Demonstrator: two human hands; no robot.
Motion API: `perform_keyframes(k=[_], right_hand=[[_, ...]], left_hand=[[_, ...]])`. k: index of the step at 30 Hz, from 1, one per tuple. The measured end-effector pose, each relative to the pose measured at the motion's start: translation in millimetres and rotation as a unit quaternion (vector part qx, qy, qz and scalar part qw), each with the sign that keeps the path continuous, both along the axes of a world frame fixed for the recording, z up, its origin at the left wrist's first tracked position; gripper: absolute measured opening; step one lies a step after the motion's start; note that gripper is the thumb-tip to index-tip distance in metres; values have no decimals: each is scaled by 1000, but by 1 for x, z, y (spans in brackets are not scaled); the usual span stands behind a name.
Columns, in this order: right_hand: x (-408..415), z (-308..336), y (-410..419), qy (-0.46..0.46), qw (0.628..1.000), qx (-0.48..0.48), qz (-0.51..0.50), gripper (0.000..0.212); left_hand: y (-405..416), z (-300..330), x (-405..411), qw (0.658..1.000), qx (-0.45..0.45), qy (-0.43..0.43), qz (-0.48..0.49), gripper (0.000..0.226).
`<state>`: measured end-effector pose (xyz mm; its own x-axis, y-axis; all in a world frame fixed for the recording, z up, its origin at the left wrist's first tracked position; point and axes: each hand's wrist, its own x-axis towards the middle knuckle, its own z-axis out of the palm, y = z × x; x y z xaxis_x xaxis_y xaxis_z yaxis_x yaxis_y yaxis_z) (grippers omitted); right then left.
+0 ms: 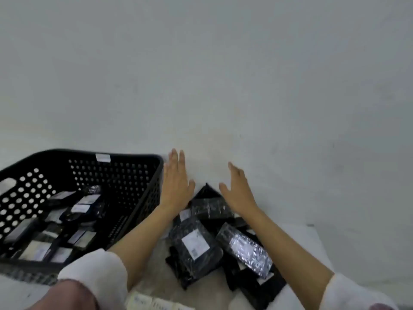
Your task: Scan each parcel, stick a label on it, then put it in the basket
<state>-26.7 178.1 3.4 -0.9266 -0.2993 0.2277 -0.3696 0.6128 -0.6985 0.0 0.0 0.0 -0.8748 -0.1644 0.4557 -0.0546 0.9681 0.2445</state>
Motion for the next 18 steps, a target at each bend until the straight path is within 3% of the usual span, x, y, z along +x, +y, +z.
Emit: perform_keyframes(k=[6, 10, 14, 18], right_hand=[[51, -133, -8, -168, 979, -30, -113, 40], [76, -182, -18, -277, 943, -85, -164, 50], [84, -194, -37, -371, 901, -160, -158, 59], [82, -193, -41, -382, 881, -203, -192, 55]], left_hand=[[-26, -114, 13, 961, 184, -206, -8, 75], [-35, -158, 9, 921, 295, -254, 27, 65], [-33, -180, 17, 912, 332, -238, 35, 48], [-34, -184, 30, 919, 341, -186, 68, 28]])
